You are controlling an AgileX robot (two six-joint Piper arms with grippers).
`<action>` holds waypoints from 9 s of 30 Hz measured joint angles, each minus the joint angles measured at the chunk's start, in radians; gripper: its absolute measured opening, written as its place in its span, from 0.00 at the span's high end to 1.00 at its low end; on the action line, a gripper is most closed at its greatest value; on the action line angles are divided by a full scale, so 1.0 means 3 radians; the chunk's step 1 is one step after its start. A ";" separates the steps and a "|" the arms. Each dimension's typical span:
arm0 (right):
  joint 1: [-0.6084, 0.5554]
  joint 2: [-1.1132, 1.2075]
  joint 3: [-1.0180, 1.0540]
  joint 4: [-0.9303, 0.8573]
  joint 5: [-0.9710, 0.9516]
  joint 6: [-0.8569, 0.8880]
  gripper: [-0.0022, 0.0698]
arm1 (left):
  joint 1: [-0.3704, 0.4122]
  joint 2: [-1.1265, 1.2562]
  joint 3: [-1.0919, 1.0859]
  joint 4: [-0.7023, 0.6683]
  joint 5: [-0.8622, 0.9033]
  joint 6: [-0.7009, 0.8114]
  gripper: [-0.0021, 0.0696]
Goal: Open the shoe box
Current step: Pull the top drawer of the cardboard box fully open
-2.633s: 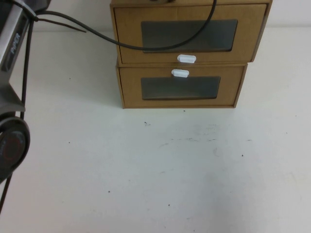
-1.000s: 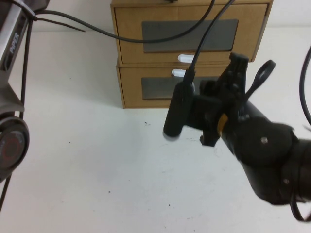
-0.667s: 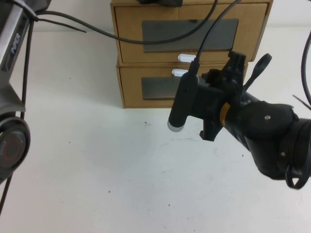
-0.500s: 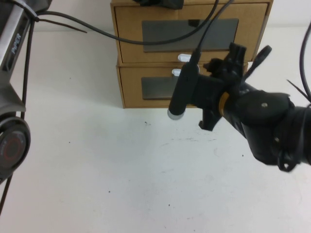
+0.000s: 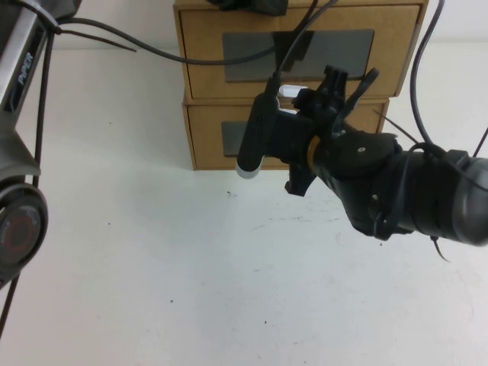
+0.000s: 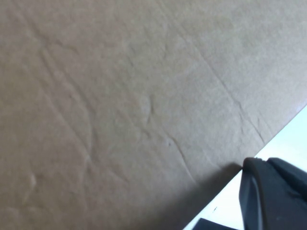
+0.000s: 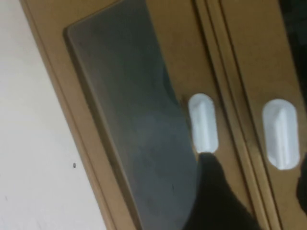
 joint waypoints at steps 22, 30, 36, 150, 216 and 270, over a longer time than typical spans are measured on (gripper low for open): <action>-0.0167 0.0308 -0.0386 0.0000 -0.0013 -0.0147 0.55 | 0.0000 0.0000 0.0000 -0.0006 0.0006 -0.0013 0.98; -0.0245 0.0308 -0.0407 0.0000 -0.0088 -0.0147 0.61 | 0.0000 0.0000 0.0000 -0.0006 0.0006 -0.0013 0.98; -0.0253 0.0308 -0.0415 -0.0007 -0.0139 -0.0147 0.63 | 0.0000 0.0000 0.0000 -0.0006 0.0006 -0.0013 0.98; 0.0104 -0.0472 0.0607 -0.0083 0.0207 -0.0091 0.96 | -0.0014 0.0000 0.0000 -0.0121 0.0052 0.0101 0.98; 0.3324 -0.3356 -0.0087 0.2197 0.2613 -0.0438 0.98 | -0.0002 -0.1667 -0.0128 0.1258 0.0063 0.0603 0.98; 0.2676 -0.3743 0.0214 0.2088 0.2656 -0.0088 0.99 | -0.0002 -0.7174 0.8742 0.1373 -0.3963 0.0158 0.98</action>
